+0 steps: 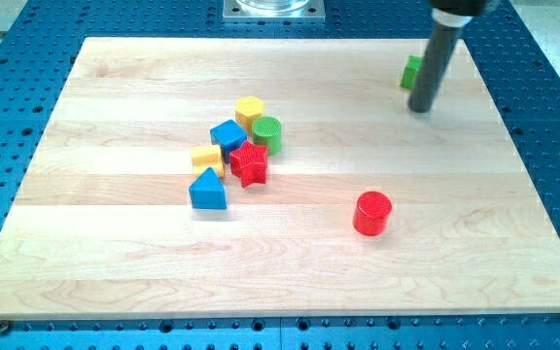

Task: Place your arm at the bottom center of the board

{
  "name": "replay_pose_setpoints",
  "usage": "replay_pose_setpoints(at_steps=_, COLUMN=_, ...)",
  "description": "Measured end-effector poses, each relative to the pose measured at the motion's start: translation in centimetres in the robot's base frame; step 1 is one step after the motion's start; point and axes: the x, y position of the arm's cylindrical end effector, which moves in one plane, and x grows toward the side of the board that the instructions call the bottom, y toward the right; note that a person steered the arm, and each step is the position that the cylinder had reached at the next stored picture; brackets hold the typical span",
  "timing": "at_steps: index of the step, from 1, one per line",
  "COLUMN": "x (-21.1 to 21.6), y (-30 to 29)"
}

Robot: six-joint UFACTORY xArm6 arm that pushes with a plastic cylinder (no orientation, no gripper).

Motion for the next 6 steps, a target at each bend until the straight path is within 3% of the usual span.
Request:
replay_pose_setpoints(at_steps=1, x=-5.8, y=2.2)
replay_pose_setpoints(at_steps=2, x=-6.4, y=2.5)
replay_pose_setpoints(at_steps=3, x=2.2, y=0.8)
replay_pose_setpoints(at_steps=4, x=17.2, y=0.0)
replay_pose_setpoints(at_steps=5, x=26.3, y=-9.0)
replay_pose_setpoints(at_steps=6, x=22.5, y=-13.4)
